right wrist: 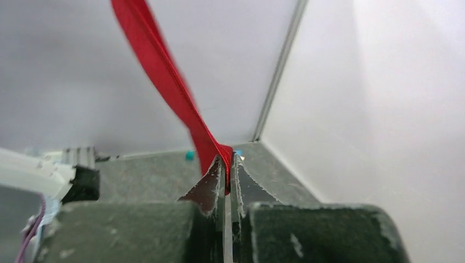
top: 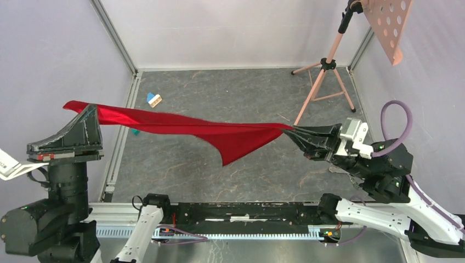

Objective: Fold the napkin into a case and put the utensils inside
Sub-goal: Flatten out the crumpled napkin at the center of the board.

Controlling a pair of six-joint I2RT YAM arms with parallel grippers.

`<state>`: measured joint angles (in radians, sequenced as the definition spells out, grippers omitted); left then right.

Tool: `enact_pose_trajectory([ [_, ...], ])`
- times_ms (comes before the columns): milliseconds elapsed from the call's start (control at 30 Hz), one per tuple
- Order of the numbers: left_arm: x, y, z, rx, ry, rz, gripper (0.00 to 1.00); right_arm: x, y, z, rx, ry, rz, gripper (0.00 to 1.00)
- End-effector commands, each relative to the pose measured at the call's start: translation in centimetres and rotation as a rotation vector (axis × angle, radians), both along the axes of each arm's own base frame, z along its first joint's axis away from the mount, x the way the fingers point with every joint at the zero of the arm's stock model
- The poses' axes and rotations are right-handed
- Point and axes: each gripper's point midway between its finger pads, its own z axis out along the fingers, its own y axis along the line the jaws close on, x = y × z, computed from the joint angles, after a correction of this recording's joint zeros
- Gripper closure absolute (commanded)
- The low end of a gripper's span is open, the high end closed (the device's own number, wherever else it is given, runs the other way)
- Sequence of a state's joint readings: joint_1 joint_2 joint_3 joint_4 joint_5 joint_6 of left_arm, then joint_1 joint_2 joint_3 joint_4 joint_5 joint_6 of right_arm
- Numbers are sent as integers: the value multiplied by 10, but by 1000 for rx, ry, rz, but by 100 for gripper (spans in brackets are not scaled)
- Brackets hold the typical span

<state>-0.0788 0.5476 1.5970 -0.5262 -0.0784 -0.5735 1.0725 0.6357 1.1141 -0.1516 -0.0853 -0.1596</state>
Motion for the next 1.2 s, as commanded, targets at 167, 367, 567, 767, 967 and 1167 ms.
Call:
enact_pose_trajectory([
  [167, 177, 15, -87, 75, 347, 166, 97, 151, -67, -63, -2, 158, -1030, 100],
  [367, 312, 0, -191, 109, 579, 134, 98, 286, -105, -180, -127, 368, -1208, 100],
  [567, 435, -16, -358, 190, 1033, 57, 96, 366, -107, -262, -299, 488, -1210, 54],
  [767, 441, -22, -364, 234, 1149, 24, 25, 389, -105, -275, -531, 691, -1205, 18],
  [967, 367, -43, -369, 155, 1232, -108, 10, 333, -67, -298, -448, 831, -900, 16],
  [1167, 287, -105, -427, -4, 1279, -420, 1, 281, -11, -343, -346, 957, -542, 16],
])
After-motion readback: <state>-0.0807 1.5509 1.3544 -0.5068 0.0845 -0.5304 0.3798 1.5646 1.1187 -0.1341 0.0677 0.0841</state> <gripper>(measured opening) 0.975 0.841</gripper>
